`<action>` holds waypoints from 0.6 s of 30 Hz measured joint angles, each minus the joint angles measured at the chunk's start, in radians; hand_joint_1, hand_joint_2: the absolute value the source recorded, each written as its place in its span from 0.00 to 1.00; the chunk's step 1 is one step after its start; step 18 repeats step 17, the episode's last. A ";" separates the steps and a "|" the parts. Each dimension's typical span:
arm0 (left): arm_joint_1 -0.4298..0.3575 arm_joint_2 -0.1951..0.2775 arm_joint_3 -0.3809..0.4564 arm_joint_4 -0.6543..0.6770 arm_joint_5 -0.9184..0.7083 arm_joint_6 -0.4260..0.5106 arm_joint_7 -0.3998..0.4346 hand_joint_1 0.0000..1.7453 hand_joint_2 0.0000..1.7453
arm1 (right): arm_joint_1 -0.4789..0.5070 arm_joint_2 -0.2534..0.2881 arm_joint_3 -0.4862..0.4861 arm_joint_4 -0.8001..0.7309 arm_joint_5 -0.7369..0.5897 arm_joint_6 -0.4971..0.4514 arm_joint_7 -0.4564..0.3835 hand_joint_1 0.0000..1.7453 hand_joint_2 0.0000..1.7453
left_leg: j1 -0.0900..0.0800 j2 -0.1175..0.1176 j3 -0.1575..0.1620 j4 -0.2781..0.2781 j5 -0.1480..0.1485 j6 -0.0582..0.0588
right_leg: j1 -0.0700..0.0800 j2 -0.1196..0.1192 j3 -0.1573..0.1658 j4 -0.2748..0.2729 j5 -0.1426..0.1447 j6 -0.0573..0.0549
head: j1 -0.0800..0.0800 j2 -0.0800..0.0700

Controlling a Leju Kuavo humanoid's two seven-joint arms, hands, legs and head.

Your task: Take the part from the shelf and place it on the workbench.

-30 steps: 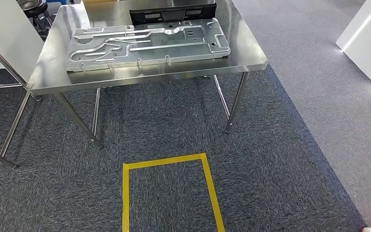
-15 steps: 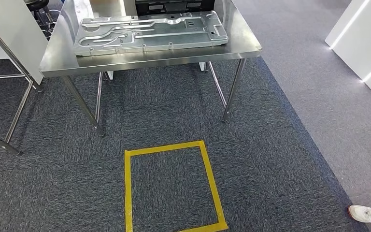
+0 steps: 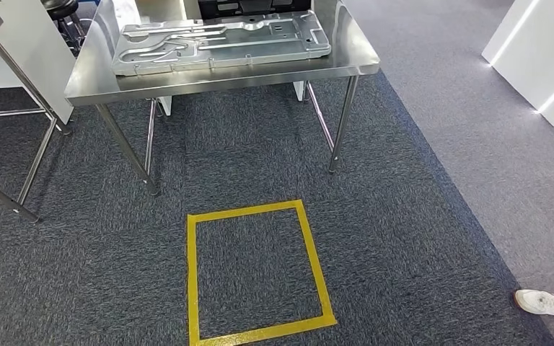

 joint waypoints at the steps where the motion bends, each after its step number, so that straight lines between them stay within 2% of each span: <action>1: 0.001 0.000 -0.004 0.000 0.001 -0.003 0.005 0.00 1.00 | 0.000 -0.003 0.005 -0.001 0.001 0.013 -0.020 0.00 1.00 | -0.001 -0.001 0.037 -0.059 0.003 0.004 | 0.001 0.000 -0.008 0.008 0.001 0.005 | 0.000 0.000; 2: 0.004 0.001 -0.013 0.000 0.007 -0.006 0.007 0.00 1.00 | 0.000 -0.006 0.013 -0.002 -0.001 0.024 -0.035 0.00 1.00 | -0.002 -0.001 0.056 -0.094 -0.002 0.009 | 0.003 0.000 -0.013 0.014 0.002 0.010 | 0.000 0.000; 4: 0.015 0.005 -0.044 0.000 0.040 -0.014 0.010 0.00 1.00 | 0.001 -0.015 0.039 -0.008 -0.013 0.039 -0.048 0.00 1.00 | -0.004 -0.002 0.055 -0.110 -0.007 0.024 | 0.004 -0.001 -0.019 0.019 0.007 0.022 | 0.000 0.000; 6: 0.027 0.010 -0.081 -0.001 0.089 -0.021 0.011 0.00 1.00 | 0.005 -0.026 0.067 -0.015 -0.033 0.046 -0.049 0.00 0.50 | -0.002 0.000 0.051 -0.117 0.001 0.041 | 0.000 0.000 -0.026 0.036 -0.004 0.034 | 0.000 0.000; 7: 0.031 0.013 -0.098 -0.003 0.116 -0.025 0.011 0.00 1.00 | 0.009 -0.030 0.079 -0.016 -0.044 0.050 -0.047 0.00 0.25 | -0.001 0.001 0.047 -0.120 0.007 0.050 | -0.001 0.002 -0.041 0.067 -0.027 0.039 | 0.000 0.000; 8: 0.034 0.015 -0.114 -0.007 0.140 -0.029 0.011 0.00 0.75 | 0.015 -0.034 0.090 -0.017 -0.054 0.054 -0.046 0.00 0.00 | -0.001 0.002 0.042 -0.121 0.012 0.056 | -0.003 0.003 -0.065 0.119 -0.060 0.044 | 0.000 0.000; 10: 0.038 0.021 -0.148 -0.018 0.193 -0.037 0.011 0.00 0.25 | 0.028 -0.039 0.115 -0.017 -0.076 0.060 -0.042 0.00 0.00 | -0.004 0.002 0.030 -0.121 0.020 0.062 | -0.004 0.005 -0.129 0.257 -0.132 0.050 | 0.000 0.000; 11: 0.040 0.024 -0.165 -0.025 0.219 -0.041 0.011 0.00 0.00 | 0.036 -0.042 0.127 -0.017 -0.087 0.062 -0.041 0.00 0.00 | -0.006 0.002 0.025 -0.120 0.023 0.062 | -0.004 0.006 -0.149 0.304 -0.147 0.051 | 0.000 0.000; 12: 0.042 0.027 -0.184 -0.034 0.248 -0.046 0.011 0.00 0.00 | 0.046 -0.044 0.140 -0.017 -0.099 0.066 -0.039 0.00 0.00 | -0.008 0.002 0.022 -0.120 0.025 0.062 | -0.004 0.006 -0.151 0.315 -0.141 0.050 | 0.000 0.000; 13: 0.042 0.030 -0.201 -0.043 0.275 -0.050 0.011 0.00 0.00 | 0.057 -0.045 0.152 -0.017 -0.109 0.070 -0.036 0.00 0.00 | -0.010 0.002 0.020 -0.120 0.027 0.062 | -0.004 0.006 -0.130 0.281 -0.116 0.046 | 0.000 0.000; 15: 0.042 0.035 -0.236 -0.063 0.327 -0.057 0.011 0.00 0.00 | 0.077 -0.050 0.177 -0.016 -0.131 0.076 -0.031 0.00 0.00 | -0.014 0.001 0.021 -0.120 0.030 0.059 | 0.000 0.005 -0.050 0.135 -0.050 0.032 | 0.000 0.000; 16: 0.042 0.038 -0.254 -0.073 0.354 -0.061 0.010 0.00 0.00 | 0.085 -0.053 0.191 -0.016 -0.141 0.078 -0.028 0.00 0.00 | -0.016 0.002 0.020 -0.119 0.031 0.056 | 0.003 0.004 -0.017 0.069 -0.028 0.025 | 0.000 0.000; 17: 0.041 0.039 -0.264 -0.077 0.367 -0.064 0.010 0.00 0.00 | 0.089 -0.054 0.197 -0.015 -0.147 0.079 -0.027 0.00 0.00 | -0.017 0.002 0.020 -0.118 0.032 0.055 | 0.005 0.003 0.001 0.033 -0.017 0.021 | 0.000 0.000; 18: 0.041 0.039 -0.264 -0.077 0.367 -0.064 0.010 0.00 0.00 | 0.089 -0.054 0.197 -0.015 -0.147 0.079 -0.027 0.00 0.00 | -0.017 0.002 0.020 -0.118 0.032 0.055 | 0.005 0.003 0.001 0.033 -0.017 0.021 | 0.000 0.000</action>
